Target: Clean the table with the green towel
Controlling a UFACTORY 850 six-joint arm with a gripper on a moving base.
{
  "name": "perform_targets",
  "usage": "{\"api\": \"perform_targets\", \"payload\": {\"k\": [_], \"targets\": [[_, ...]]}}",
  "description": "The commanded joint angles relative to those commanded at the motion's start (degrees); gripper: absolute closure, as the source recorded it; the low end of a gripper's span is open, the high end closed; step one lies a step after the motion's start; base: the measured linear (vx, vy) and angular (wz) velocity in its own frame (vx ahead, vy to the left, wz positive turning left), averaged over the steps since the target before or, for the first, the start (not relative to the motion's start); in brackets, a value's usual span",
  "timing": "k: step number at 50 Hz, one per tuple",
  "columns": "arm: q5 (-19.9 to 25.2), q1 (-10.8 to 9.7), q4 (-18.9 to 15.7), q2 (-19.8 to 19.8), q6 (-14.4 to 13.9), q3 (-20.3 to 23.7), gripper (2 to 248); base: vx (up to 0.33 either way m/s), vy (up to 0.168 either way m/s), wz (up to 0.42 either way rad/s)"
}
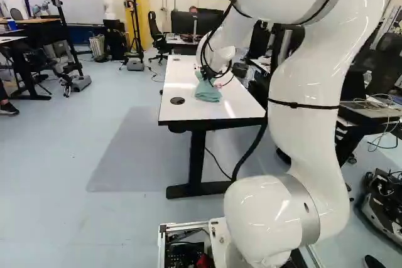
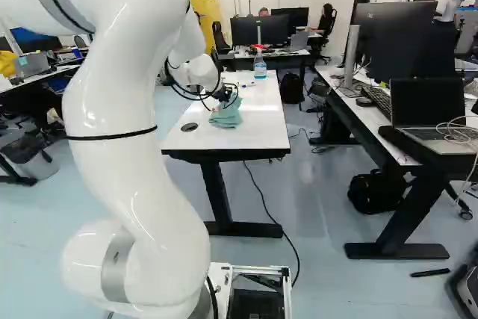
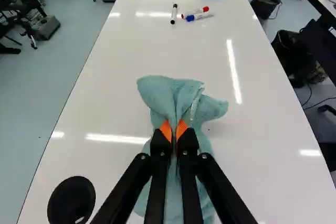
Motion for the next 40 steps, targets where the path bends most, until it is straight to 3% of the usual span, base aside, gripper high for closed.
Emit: {"api": "perform_targets", "payload": {"k": [40], "targets": [[-0.6, 2.8, 0.0, -10.2, 0.0, -13.0, 220, 0.000, 0.000, 0.000]]}}
